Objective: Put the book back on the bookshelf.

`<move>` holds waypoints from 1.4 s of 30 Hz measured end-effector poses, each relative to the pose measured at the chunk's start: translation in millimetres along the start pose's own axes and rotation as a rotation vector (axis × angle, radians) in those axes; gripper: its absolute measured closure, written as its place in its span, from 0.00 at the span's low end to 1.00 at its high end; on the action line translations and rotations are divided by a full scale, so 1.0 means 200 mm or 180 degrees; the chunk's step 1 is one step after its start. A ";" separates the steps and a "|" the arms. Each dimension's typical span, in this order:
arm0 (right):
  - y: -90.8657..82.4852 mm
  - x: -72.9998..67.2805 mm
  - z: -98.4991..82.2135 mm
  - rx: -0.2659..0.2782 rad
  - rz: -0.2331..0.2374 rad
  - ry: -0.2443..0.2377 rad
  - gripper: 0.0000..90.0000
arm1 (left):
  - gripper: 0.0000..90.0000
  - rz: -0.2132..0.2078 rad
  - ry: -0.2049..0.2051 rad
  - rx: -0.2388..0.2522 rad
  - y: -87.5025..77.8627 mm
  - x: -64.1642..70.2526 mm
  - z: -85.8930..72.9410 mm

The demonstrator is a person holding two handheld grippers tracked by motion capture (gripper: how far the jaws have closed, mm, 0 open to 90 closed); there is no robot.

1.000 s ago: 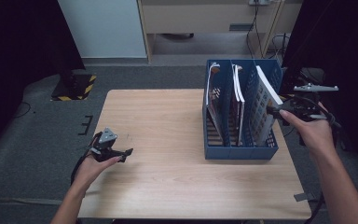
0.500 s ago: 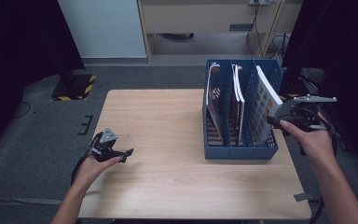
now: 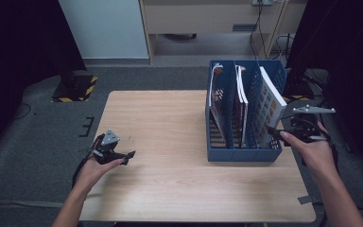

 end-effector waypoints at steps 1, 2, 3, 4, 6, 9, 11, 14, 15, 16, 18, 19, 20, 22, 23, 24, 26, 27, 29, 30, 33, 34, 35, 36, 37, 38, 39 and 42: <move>0.00 0.00 -0.01 -0.0006 0.0004 0.0000 0.05 | 0.06 0.0000 0.0002 -0.0004 0.00 0.00 0.00; 0.00 -0.01 -0.01 -0.0012 0.0005 0.0001 0.05 | 0.06 -0.0001 0.0004 -0.0003 0.00 0.00 0.00; 0.01 -0.01 -0.02 -0.0011 0.0000 -0.0021 0.05 | 0.06 -0.0003 0.0004 -0.0003 0.01 0.00 0.00; 0.01 -0.02 -0.03 -0.0016 0.0010 -0.0010 0.05 | 0.06 -0.0004 0.0006 -0.0002 0.01 0.00 0.00; 0.01 -0.03 -0.04 -0.0014 0.0011 -0.0015 0.05 | 0.06 -0.0001 0.0004 -0.0003 0.01 0.00 0.00; 0.02 -0.03 -0.06 -0.0013 0.0006 -0.0015 0.05 | 0.06 0.0003 -0.0002 -0.0007 0.00 0.00 0.00; 0.02 -0.03 -0.07 -0.0026 0.0005 -0.0019 0.05 | 0.06 0.0003 0.0001 -0.0005 0.00 0.00 0.00; 0.02 -0.04 -0.08 -0.0015 0.0006 -0.0030 0.05 | 0.06 0.0002 0.0004 -0.0015 0.01 0.00 0.00; 0.02 -0.04 -0.09 -0.0018 0.0013 -0.0033 0.05 | 0.06 0.0002 0.0005 -0.0016 0.01 0.00 0.00; 0.02 -0.04 -0.10 -0.0021 0.0007 -0.0022 0.05 | 0.06 0.0002 0.0006 -0.0018 0.01 0.00 0.00; 0.02 -0.05 -0.11 -0.0036 0.0011 -0.0020 0.05 | 0.06 0.0000 0.0010 -0.0025 0.01 0.00 0.00; 0.02 -0.05 -0.12 -0.0031 0.0018 -0.0027 0.05 | 0.06 -0.0002 0.0011 -0.0028 0.01 0.00 0.00; 0.02 -0.06 -0.13 -0.0043 0.0029 -0.0022 0.05 | 0.06 -0.0003 0.0012 -0.0028 0.02 0.00 0.00; 0.03 -0.07 -0.14 -0.0049 0.0046 -0.0015 0.05 | 0.06 -0.0005 0.0019 -0.0045 0.02 0.00 0.00; 0.03 -0.07 -0.15 -0.0045 0.0050 -0.0029 0.05 | 0.06 -0.0003 0.0017 -0.0046 0.02 0.00 0.00; 0.03 -0.08 -0.15 -0.0047 0.0053 -0.0029 0.05 | 0.06 -0.0006 0.0017 -0.0044 0.02 0.01 0.00; 0.03 -0.09 -0.17 -0.0063 0.0056 -0.0051 0.05 | 0.06 -0.0006 0.0020 -0.0043 0.02 0.01 0.00; 0.04 -0.09 -0.18 -0.0069 0.0065 -0.0042 0.05 | 0.06 -0.0004 0.0020 -0.0047 0.02 0.01 0.00; 0.04 -0.10 -0.18 -0.0064 0.0072 -0.0040 0.05 | 0.06 -0.0003 0.0020 -0.0041 0.02 0.01 0.00; 0.04 -0.10 -0.19 -0.0060 0.0084 -0.0049 0.06 | 0.06 -0.0002 0.0019 -0.0035 0.02 0.01 0.00; 0.04 -0.12 -0.21 -0.0071 0.0094 -0.0055 0.06 | 0.06 -0.0003 0.0019 -0.0041 0.02 0.01 0.00; 0.05 -0.12 -0.21 -0.0069 0.0097 -0.0060 0.06 | 0.06 -0.0002 0.0018 -0.0045 0.02 0.01 0.00; 0.05 -0.12 -0.22 -0.0077 0.0092 -0.0046 0.06 | 0.06 0.0000 0.0021 -0.0051 0.02 0.01 0.00; 0.05 -0.13 -0.22 -0.0077 0.0103 -0.0038 0.06 | 0.06 -0.0001 0.0020 -0.0052 0.02 0.01 0.00; 0.05 -0.13 -0.23 -0.0073 0.0104 -0.0067 0.06 | 0.06 0.0000 0.0022 -0.0058 0.03 0.01 0.00; 0.05 -0.13 -0.23 -0.0076 0.0104 -0.0060 0.06 | 0.06 0.0001 0.0036 -0.0069 0.03 0.01 0.00; 0.05 -0.14 -0.23 -0.0080 0.0102 -0.0046 0.06 | 0.06 0.0000 0.0034 -0.0065 0.03 0.01 -0.01; 0.06 -0.15 -0.25 -0.0087 0.0115 -0.0068 0.06 | 0.05 -0.0014 0.0029 -0.0065 0.03 0.01 0.00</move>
Point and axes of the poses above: each handheld gripper's, and its own axes: y roughly forward along the jaws, z roughly out of its top, x roughly to its right, the point moved 4 cm from there along y, roughly forward along the jaws, and after that the axes turned 11 degrees about -z, right-handed, at the moved point
